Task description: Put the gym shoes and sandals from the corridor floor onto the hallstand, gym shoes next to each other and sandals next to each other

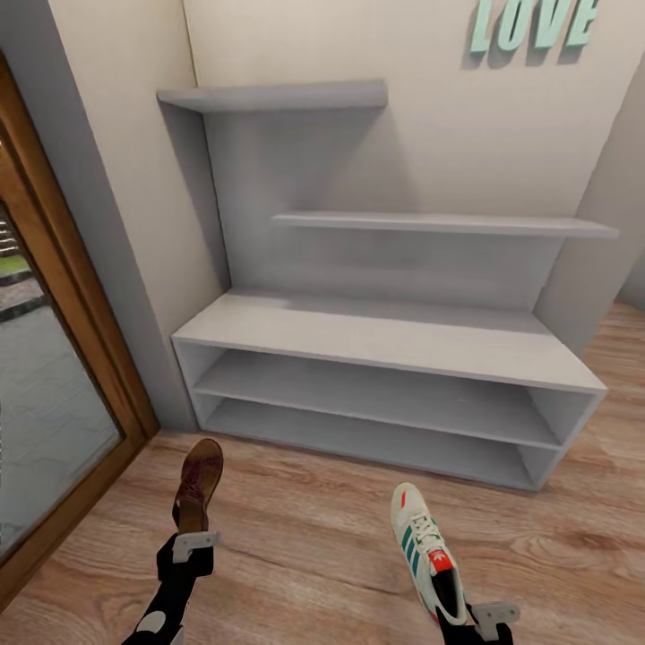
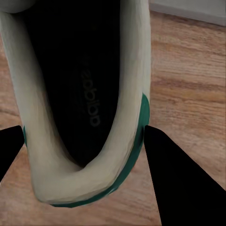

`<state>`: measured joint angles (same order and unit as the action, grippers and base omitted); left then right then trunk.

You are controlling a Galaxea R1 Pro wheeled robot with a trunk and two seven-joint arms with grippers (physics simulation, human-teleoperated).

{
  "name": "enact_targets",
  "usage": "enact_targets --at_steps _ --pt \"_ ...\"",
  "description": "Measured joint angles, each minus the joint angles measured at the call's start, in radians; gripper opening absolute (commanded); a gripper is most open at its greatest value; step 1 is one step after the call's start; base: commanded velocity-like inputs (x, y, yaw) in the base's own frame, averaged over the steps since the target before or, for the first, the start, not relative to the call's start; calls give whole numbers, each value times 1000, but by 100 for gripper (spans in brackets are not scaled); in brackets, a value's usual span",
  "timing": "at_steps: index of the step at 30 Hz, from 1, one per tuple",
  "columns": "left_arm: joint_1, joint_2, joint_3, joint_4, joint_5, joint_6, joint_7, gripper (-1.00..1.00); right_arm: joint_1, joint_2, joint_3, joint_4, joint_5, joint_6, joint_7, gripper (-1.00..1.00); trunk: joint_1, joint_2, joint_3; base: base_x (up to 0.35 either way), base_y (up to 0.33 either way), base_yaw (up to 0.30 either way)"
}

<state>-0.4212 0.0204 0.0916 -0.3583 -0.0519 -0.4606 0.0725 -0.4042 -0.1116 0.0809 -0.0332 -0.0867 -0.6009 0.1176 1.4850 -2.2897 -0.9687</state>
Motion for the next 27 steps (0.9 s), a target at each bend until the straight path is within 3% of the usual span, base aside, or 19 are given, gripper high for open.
enact_targets --at_steps 9,22,27 --pt "3 0 0 0 0 -1 0 -100 0 0 -1 0 0 -1 -2 -100 0 0 4 -18 22 -174" --pt "42 3 0 -27 0 -2 0 -100 0 -1 -1 0 0 -1 -2 -100 1 0 14 -293 34 -263" --pt "45 4 0 -24 2 -2 1 -100 0 -2 -1 0 0 -1 -2 -100 1 0 17 -204 1 -114"
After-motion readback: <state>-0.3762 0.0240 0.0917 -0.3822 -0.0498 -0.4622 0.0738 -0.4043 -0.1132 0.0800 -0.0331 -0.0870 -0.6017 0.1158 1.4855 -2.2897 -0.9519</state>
